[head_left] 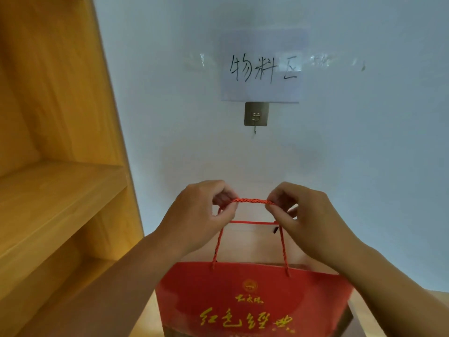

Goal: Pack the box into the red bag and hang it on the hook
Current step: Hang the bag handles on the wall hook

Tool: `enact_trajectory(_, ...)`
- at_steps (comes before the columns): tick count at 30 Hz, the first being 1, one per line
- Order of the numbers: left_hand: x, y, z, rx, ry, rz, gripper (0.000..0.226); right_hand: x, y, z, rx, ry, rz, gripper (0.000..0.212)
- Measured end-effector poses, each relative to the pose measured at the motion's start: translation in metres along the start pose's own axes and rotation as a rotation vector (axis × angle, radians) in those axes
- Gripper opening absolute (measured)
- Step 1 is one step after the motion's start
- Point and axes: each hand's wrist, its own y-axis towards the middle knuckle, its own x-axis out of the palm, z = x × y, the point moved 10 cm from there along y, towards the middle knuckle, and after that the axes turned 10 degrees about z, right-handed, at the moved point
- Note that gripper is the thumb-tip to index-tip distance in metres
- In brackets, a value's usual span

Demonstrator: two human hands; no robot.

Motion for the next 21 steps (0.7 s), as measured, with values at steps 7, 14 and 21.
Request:
enact_trajectory(7, 0.012, 0.068, -0.030, 0.000, -0.197, 0.011, 0.008, 0.009, 0.060, 0.011, 0.079, -0.082, 0.045, 0.013)
enact_trajectory(14, 0.022, 0.124, -0.030, 0.036, -0.203, 0.003, 0.009, -0.003, 0.108, 0.027, 0.130, -0.059, 0.067, 0.015)
enact_trajectory(21, 0.031, 0.159, -0.039, 0.001, -0.179, 0.059, 0.007, -0.001, 0.152, 0.046, 0.120, -0.030, 0.062, 0.014)
